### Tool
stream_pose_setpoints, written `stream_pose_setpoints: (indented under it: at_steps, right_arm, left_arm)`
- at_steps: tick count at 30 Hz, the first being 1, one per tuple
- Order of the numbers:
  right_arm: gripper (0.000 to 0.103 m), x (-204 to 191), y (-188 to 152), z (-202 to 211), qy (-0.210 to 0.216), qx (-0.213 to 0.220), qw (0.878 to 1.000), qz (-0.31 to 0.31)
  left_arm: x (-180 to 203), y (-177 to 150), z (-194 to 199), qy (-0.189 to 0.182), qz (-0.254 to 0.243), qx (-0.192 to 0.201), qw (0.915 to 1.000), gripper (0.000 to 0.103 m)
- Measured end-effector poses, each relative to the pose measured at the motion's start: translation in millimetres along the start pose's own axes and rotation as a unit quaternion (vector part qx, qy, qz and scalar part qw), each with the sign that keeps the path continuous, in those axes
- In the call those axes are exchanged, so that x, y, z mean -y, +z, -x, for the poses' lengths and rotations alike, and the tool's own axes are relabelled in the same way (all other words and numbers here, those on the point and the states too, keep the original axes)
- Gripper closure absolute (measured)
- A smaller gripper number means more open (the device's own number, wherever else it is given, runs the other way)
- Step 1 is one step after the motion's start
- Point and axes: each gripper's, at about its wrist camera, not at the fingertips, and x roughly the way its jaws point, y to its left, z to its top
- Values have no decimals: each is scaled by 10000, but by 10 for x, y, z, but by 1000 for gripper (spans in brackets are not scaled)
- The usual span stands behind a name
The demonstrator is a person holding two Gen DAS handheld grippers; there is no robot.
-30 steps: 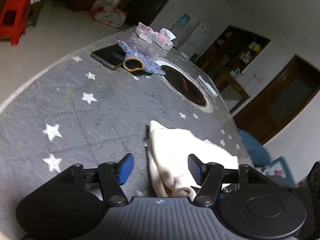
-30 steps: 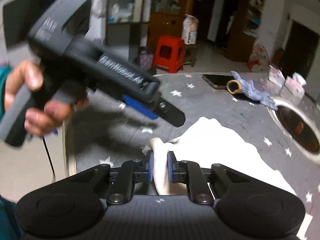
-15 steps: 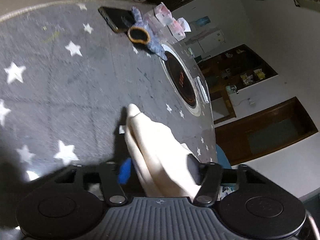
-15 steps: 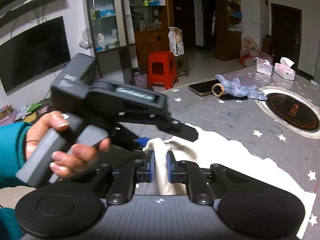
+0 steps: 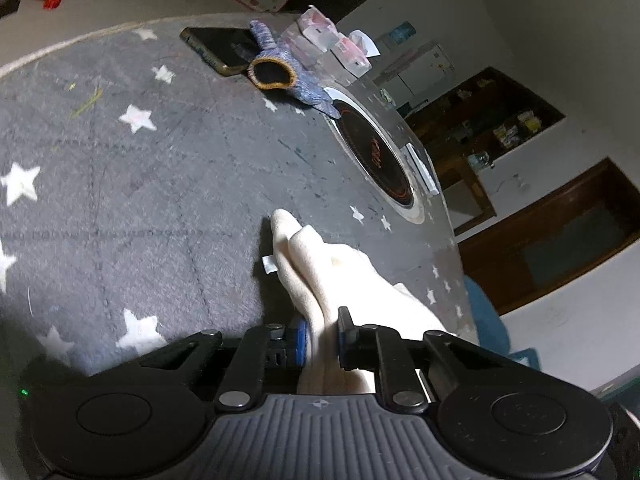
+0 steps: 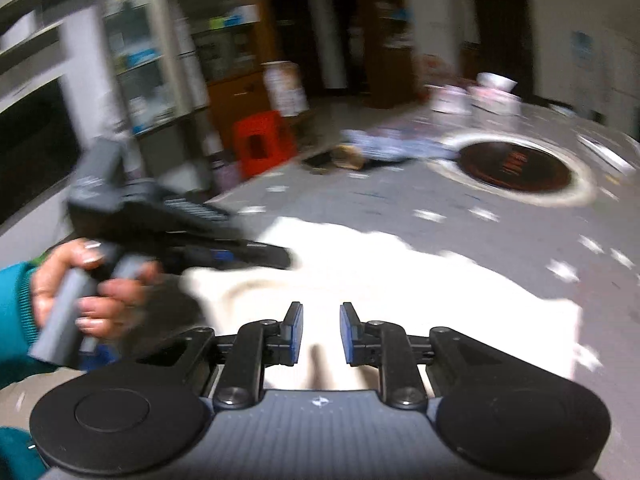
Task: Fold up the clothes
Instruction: 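Lift the held edge with both grippers and fold it over the other half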
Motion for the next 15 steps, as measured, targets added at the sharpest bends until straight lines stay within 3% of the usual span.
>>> stream_pose_setpoints:
  at_steps: [4,8,10,15]
  right_arm:
    - [79,453,-105,99,-718,33,9961,-509]
    - [72,841,-180,109,-1179,81,9878,-1012]
    - [63,984,-227,118,-1237,125,9843,-1254]
    - [62,1196,-260,-32,-1257,174,9784,-1629]
  left_arm:
    - [111,-4,7,163,-422,40,9990,87]
    - [218,-11,-1,310,-797,78,9963,87]
    - [249,-9,-8,368,-915,84,9951,87]
    - [298,9,-25,479,-1118,64,9926,87]
